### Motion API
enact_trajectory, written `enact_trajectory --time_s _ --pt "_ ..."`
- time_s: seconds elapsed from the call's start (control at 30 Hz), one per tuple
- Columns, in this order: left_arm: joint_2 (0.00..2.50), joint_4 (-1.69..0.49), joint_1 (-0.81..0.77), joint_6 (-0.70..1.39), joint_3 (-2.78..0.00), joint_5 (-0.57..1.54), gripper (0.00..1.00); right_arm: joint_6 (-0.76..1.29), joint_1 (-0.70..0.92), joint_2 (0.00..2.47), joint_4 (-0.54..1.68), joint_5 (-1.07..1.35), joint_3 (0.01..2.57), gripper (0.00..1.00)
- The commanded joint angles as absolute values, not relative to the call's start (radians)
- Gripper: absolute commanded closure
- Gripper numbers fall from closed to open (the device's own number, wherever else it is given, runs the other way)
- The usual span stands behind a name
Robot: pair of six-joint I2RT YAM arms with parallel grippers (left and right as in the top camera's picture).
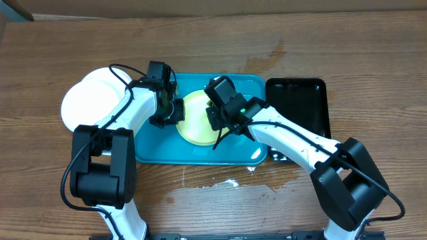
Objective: Clean dirty plates on tray and stack at the side
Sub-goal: 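Carry the sponge left onto the yellow plate with the right gripper, then scrub the stain on the held yellow plate with the sponge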
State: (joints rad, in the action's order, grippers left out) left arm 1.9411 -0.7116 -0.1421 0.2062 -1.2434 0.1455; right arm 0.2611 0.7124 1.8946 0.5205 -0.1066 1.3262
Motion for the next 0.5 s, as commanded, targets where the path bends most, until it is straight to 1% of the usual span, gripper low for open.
enact_trajectory --time_s 0.0,0.07,0.13,0.2,0.27,0.33,0.4,0.47 --pt "1.961 -0.721 -0.139 0.179 -1.220 0.104 0.96 0.266 0.712 1.914 0.506 -0.134 1.346 0.96" --pt "1.961 -0.722 -0.139 0.179 -1.220 0.104 0.96 0.266 0.712 1.929 0.507 -0.133 1.346 0.94" --pt "1.961 -0.722 -0.139 0.179 -1.220 0.104 0.96 0.266 0.712 1.937 0.506 -0.130 1.346 0.79" --pt "1.961 -0.722 -0.139 0.179 -1.220 0.104 0.96 0.265 0.712 1.937 0.501 -0.130 1.346 0.73" --pt "1.961 -0.722 -0.139 0.179 -1.220 0.104 0.96 0.265 0.712 1.935 0.497 -0.130 1.353 0.58" --pt "1.961 -0.722 -0.139 0.179 -1.220 0.104 0.96 0.261 0.712 1.933 0.501 -0.130 1.362 0.48" --pt "1.961 -0.722 -0.139 0.179 -1.220 0.104 0.96 0.262 0.712 1.925 0.519 -0.130 1.372 0.42" --pt "1.961 -0.722 -0.139 0.179 -1.220 0.104 0.96 0.262 0.712 1.909 0.555 -0.130 1.386 0.41"
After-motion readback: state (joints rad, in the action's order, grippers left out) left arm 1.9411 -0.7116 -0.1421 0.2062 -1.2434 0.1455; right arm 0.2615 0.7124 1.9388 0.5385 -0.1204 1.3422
